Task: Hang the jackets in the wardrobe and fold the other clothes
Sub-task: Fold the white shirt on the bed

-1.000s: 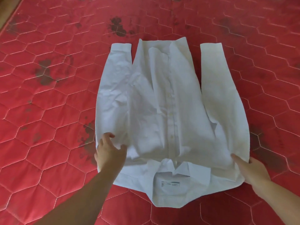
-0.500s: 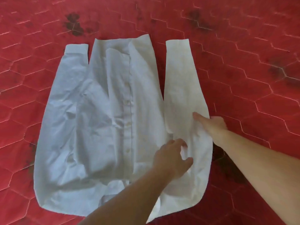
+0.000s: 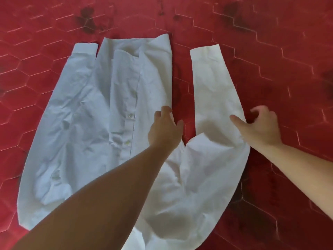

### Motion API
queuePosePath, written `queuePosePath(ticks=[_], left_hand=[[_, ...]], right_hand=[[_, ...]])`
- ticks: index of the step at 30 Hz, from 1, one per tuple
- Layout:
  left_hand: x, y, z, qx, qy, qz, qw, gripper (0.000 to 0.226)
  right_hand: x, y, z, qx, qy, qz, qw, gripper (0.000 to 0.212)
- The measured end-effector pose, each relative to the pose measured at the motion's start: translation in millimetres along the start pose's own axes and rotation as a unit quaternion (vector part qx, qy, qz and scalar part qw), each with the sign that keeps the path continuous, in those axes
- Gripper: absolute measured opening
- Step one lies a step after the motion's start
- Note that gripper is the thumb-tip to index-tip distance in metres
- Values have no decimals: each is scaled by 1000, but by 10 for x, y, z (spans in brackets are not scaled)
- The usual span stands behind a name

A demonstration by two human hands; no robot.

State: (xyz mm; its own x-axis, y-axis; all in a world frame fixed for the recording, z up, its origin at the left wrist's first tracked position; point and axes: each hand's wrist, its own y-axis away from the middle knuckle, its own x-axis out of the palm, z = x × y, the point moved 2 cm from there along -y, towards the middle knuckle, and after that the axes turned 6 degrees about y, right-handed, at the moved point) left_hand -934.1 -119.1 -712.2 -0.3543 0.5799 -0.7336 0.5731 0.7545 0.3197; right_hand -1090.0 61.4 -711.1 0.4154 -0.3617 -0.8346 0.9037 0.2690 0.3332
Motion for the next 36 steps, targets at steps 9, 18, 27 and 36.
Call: queuePosePath(ticks=[9,18,27,36], left_hand=[[108,-408,76,35,44,57,997,14],[108,-426,133,229,130,72,962,12],[36,-905,463,203,-70,-8,977,57],[143,-1059,470,122,-193,20,974,70]], right_hand=[[722,-155,961,-252,-51,33,966,17],[926,-748,1648,-102,-91,-4,991,35],[680,-1131,1263,-71,28,-83,994,33],[487,-1428,1138,-120,115,-115,979,34]])
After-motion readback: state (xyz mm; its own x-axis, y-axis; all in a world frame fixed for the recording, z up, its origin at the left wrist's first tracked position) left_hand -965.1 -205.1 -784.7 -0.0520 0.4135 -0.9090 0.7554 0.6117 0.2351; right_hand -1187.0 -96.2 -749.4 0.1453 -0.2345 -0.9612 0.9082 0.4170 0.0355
